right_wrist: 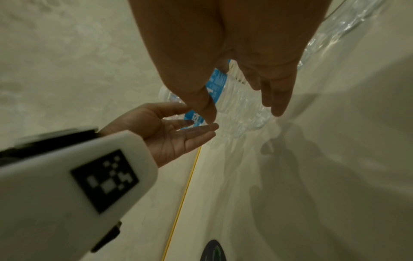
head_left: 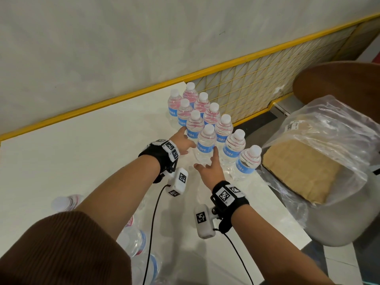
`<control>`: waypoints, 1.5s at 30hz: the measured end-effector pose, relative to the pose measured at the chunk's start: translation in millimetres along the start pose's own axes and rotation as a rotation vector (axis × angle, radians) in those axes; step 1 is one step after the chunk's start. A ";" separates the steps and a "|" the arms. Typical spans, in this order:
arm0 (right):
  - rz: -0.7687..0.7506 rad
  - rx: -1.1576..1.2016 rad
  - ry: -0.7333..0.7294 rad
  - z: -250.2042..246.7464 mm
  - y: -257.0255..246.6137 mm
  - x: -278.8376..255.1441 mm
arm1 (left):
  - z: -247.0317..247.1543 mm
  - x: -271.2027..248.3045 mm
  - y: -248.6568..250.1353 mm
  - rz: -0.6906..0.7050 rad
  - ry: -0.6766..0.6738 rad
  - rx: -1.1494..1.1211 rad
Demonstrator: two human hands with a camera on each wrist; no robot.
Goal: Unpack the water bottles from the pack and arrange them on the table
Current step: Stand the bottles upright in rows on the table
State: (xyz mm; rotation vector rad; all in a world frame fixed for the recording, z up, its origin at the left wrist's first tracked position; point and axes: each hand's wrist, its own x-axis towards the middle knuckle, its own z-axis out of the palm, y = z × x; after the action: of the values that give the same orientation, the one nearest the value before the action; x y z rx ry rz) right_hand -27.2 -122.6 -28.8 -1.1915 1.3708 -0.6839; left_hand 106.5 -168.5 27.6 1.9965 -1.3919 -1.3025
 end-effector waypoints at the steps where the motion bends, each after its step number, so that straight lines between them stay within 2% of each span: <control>1: 0.005 -0.002 -0.005 1.2 0.8 -1.0 | 3.2 0.4 -1.5 -0.031 0.021 -0.139; 3: 0.025 0.005 -0.023 3.1 2.9 -3.1 | 7.9 -4.4 0.7 -0.064 0.033 -0.314; 6: 0.034 0.044 -0.048 3.7 5.3 -4.8 | 15.0 -11.3 4.2 -0.005 0.033 -0.292; 13: 0.057 0.071 -0.099 1.6 0.4 -0.9 | 12.4 -11.5 6.9 0.012 0.071 -0.254; 19: 0.040 0.063 -0.103 -1.0 1.2 -0.9 | 10.0 -20.6 15.5 0.025 0.052 -0.220; 23: 0.078 -0.023 -0.142 -8.7 -1.4 -5.5 | 0.3 -21.2 15.2 -0.075 0.011 -0.114; 25: 0.134 -0.119 -0.208 -12.7 -2.7 -11.3 | -7.0 -23.9 11.2 -0.157 -0.051 0.046; 28: 0.152 -0.239 -0.344 -12.2 -11.7 -28.5 | -18.4 -38.9 8.2 -0.210 -0.214 0.240; 32: 0.107 -0.312 -0.558 -2.1 -33.7 -67.3 | -31.0 -76.4 5.7 -0.142 -0.282 0.459; 36: 0.015 -0.529 -0.748 12.7 -52.6 -108.8 | -40.7 -121.7 -2.0 -0.071 -0.322 0.565; 40: -0.106 -0.696 -0.900 26.3 -67.3 -151.0 | -45.7 -170.9 -11.9 0.009 -0.382 0.624; 45: -0.224 -0.923 -1.024 32.9 -83.0 -193.9 | -36.9 -213.7 -34.9 0.068 -0.559 0.802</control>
State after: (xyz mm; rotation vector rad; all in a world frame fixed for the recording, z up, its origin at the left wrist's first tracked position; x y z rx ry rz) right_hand -3.5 36.9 111.1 -2.0292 0.6180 0.5056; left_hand 138.9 27.6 121.2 2.0625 -2.5418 -1.4839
